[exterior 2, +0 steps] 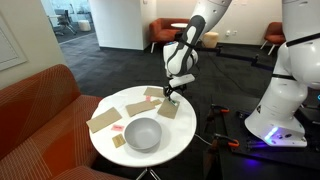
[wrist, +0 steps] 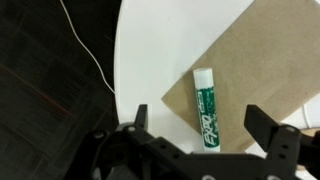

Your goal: Put the marker in the bowl

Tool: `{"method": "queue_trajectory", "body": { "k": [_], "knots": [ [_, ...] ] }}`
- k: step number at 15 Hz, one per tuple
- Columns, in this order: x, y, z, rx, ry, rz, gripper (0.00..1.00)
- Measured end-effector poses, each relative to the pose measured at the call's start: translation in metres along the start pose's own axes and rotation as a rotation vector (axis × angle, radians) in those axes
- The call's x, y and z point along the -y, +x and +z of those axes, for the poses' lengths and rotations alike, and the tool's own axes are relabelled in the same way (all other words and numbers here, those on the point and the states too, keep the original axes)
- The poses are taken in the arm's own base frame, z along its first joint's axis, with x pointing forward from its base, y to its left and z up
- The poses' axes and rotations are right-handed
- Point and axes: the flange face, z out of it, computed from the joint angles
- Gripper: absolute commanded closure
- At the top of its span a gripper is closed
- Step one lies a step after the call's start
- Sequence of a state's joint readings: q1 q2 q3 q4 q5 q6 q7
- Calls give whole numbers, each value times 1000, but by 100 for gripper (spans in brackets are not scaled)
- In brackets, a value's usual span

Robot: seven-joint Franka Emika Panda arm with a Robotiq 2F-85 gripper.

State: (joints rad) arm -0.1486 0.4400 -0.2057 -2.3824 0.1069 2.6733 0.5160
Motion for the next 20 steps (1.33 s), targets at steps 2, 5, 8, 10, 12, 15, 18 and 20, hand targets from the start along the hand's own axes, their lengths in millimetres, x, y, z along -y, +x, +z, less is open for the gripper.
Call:
{"method": "queue_trajectory", "body": {
  "k": [2,5,8,10,12,15,18,20],
  "knots": [
    [-2,2,3,2,-5,6,25],
    [-2,4,8,4,-10,9,39],
    [-1,6,12,5,-14,10,47],
    [0,8,14,5,-16,10,50],
    [1,10,15,4,-17,9,69],
    [4,13,17,1,-19,8,96],
    [7,16,17,-4,-17,6,95],
    [8,18,17,-8,-16,5,95]
  ]
}}
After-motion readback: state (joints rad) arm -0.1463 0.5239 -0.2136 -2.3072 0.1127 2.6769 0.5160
